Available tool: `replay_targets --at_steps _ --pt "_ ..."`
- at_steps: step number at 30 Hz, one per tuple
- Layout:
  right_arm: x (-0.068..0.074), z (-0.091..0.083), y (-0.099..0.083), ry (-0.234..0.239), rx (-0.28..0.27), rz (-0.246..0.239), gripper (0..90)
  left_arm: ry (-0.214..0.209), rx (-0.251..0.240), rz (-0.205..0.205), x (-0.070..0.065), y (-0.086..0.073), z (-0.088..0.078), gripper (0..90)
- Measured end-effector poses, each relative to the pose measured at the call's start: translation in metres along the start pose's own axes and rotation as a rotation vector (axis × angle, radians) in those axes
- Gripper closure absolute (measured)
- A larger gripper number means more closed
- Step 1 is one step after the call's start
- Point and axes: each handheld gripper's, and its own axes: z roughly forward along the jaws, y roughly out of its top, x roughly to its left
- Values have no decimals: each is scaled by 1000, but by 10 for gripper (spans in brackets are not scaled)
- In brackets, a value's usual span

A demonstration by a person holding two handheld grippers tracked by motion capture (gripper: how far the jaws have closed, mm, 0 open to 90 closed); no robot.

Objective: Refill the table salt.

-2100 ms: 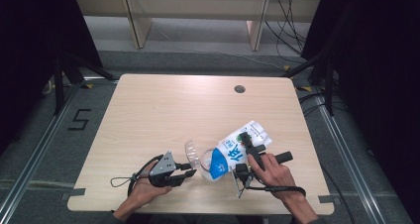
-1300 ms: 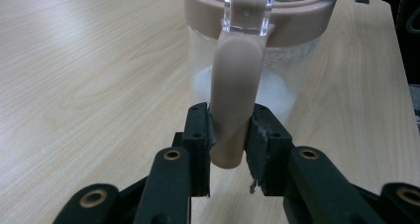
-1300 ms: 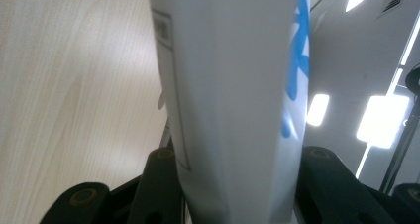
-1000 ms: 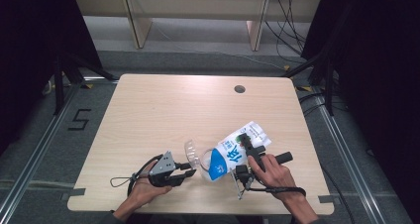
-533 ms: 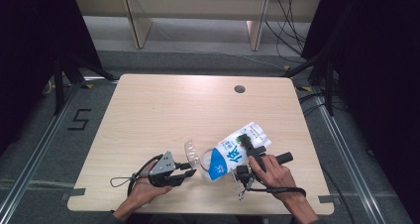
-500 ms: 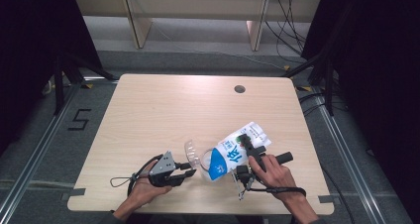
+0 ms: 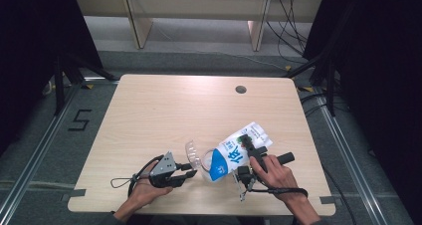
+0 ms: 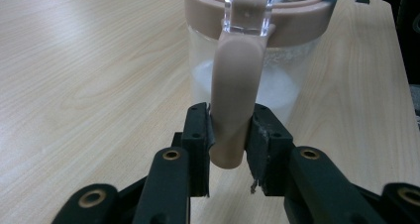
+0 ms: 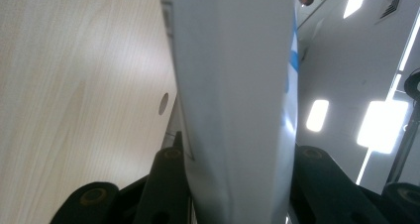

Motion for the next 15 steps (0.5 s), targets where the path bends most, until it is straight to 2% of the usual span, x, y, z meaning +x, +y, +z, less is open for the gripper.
replay_targets --at_steps 10,11,12,15 --pt "0 0 0 6 -6 -1 724 2 2 -3 0 0 0 705" --pt "-1 0 0 7 -11 0 726 9 2 -36 -2 -1 0 702" --pt "0 0 -1 9 -8 20 727 8 2 -30 -1 -1 0 700" --pt "-2 1 -1 14 -34 19 730 9 2 -32 -1 -1 0 695"
